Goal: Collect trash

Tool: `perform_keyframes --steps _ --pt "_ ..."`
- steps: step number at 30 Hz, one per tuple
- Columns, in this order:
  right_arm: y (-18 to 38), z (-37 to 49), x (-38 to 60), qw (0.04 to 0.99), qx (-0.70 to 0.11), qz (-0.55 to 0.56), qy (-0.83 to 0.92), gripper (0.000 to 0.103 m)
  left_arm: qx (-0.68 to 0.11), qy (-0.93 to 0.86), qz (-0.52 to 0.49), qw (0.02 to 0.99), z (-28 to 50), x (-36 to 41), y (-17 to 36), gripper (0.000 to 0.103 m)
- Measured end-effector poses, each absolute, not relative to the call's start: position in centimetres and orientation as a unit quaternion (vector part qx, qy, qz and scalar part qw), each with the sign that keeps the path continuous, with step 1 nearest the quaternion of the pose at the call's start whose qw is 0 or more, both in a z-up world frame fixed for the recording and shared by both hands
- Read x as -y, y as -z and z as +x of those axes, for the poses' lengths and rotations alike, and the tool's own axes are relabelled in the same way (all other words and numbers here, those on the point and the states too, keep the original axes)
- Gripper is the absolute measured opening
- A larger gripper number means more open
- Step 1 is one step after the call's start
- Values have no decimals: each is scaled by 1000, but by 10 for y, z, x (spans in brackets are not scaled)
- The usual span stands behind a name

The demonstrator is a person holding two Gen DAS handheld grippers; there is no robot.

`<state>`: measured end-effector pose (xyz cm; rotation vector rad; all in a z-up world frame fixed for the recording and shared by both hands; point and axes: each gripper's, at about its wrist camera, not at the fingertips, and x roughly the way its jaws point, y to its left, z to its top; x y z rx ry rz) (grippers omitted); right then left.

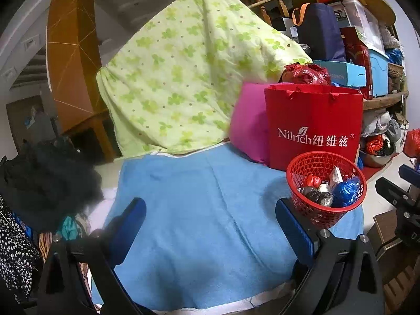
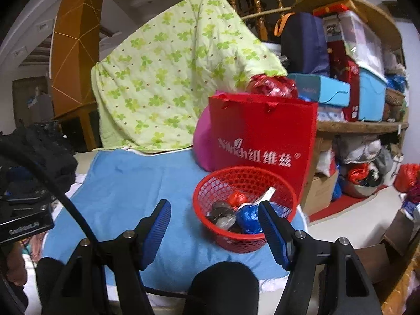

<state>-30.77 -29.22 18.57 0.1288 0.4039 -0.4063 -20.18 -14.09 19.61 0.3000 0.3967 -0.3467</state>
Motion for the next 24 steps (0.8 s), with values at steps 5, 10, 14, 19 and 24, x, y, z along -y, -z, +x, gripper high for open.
perform_keyframes --steps 5,10,14,19,24 --pt "-187 -307 289 958 -194 53 206 72 -196 169 146 955 -201 141 -195 99" --pt "-187 -307 288 958 -194 55 205 72 -196 170 149 954 -200 141 -194 99" --pt "-188 -306 289 958 -193 54 206 72 -198 171 149 954 -200 141 -192 99" --pt "-188 -306 290 957 -194 53 208 72 -199 172 149 953 -199 142 -192 99" --pt "-190 -306 293 957 -193 57 211 72 -200 173 149 953 -200 143 -190 99"
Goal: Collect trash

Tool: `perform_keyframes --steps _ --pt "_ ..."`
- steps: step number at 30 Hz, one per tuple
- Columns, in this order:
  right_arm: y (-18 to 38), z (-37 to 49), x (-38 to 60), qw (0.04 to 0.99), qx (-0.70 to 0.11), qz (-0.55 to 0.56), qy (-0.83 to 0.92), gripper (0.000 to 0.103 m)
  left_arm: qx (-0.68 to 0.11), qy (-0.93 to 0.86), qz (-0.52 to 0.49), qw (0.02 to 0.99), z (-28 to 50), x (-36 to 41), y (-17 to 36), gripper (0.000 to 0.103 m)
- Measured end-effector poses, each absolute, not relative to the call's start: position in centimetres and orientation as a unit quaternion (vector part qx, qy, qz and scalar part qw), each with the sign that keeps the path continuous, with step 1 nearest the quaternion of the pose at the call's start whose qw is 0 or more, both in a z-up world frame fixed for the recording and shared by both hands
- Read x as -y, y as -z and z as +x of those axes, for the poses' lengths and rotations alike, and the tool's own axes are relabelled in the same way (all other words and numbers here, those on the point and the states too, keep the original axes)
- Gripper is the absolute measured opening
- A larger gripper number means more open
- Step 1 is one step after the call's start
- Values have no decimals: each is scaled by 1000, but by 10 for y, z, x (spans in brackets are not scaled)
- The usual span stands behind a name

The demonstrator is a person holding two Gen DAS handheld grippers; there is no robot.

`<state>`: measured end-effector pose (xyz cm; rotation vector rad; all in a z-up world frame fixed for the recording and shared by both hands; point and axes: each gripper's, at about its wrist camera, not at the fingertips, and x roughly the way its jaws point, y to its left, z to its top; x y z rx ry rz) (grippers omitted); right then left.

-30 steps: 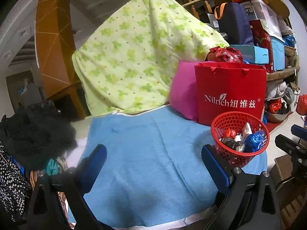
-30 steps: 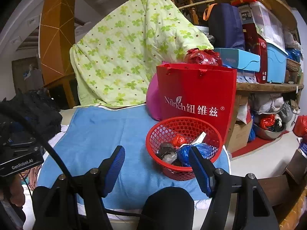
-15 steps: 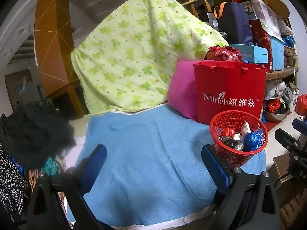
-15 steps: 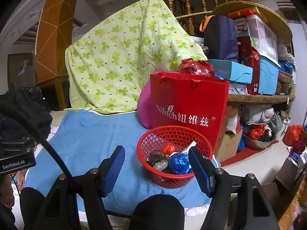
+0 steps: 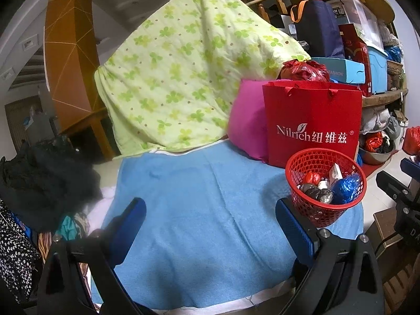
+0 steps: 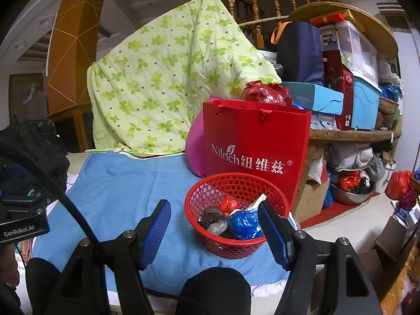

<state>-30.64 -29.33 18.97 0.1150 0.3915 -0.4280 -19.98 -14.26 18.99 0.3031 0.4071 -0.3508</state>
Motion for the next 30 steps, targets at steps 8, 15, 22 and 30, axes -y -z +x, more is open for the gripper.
perform_keyframes --steps 8,15,22,30 --pt "-187 -306 295 956 -194 59 211 72 -203 172 149 952 -198 142 -186 99" --pt "-185 -305 295 956 -195 59 211 72 -207 173 149 951 -197 143 -183 99" --pt "-185 -303 295 955 -192 59 218 72 -207 180 151 950 -194 148 -183 99" --pt "-183 -293 303 951 -193 58 232 72 -205 208 147 945 -184 155 -186 99"
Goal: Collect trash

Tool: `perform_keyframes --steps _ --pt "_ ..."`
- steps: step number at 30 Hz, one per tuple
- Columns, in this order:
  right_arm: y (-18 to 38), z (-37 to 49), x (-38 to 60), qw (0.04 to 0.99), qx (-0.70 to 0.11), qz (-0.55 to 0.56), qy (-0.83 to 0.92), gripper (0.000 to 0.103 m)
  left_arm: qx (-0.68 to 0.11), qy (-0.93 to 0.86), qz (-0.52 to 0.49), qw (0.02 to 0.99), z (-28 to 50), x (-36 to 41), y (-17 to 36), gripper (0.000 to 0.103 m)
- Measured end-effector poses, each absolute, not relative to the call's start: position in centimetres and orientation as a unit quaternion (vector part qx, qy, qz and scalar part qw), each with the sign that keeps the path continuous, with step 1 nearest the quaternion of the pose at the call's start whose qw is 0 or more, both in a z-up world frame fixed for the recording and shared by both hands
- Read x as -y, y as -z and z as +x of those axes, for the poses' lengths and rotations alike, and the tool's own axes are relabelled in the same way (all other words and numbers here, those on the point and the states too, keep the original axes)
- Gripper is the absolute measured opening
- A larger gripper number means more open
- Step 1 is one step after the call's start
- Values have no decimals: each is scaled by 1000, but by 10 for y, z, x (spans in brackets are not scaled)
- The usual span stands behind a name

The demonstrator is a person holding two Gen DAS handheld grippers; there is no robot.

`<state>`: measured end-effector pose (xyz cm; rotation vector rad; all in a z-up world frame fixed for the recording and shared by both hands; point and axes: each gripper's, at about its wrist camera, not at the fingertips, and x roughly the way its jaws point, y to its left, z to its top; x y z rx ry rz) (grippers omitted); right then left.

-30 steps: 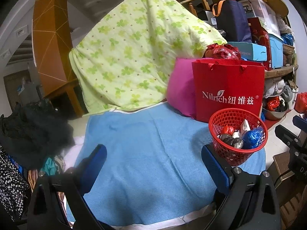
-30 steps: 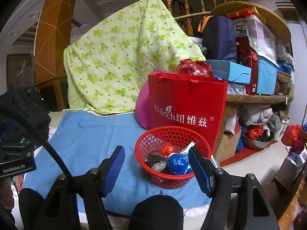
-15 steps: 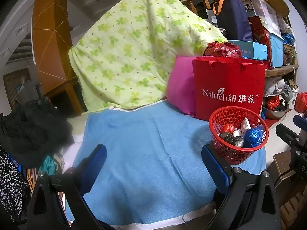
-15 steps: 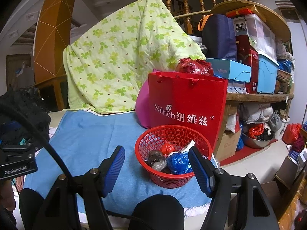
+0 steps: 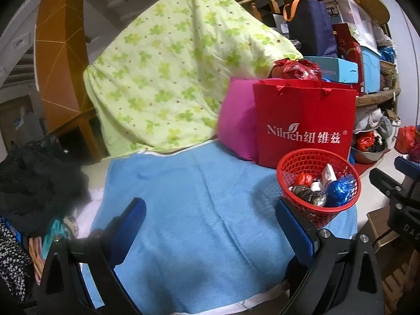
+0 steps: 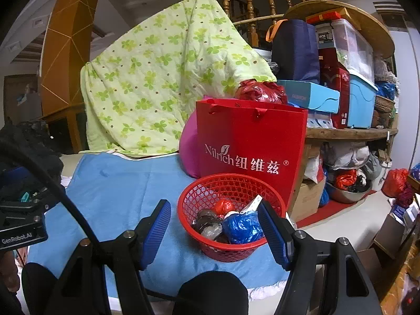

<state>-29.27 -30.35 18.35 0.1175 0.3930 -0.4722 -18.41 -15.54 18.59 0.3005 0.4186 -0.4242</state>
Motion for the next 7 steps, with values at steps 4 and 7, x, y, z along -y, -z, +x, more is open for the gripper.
perform_keyframes --steps 4,7 --pt "-182 -285 306 951 -193 60 232 72 -207 230 132 942 -169 155 -184 99" --pt "-183 -270 299 959 -191 50 204 72 -227 227 103 941 -139 140 -176 99"
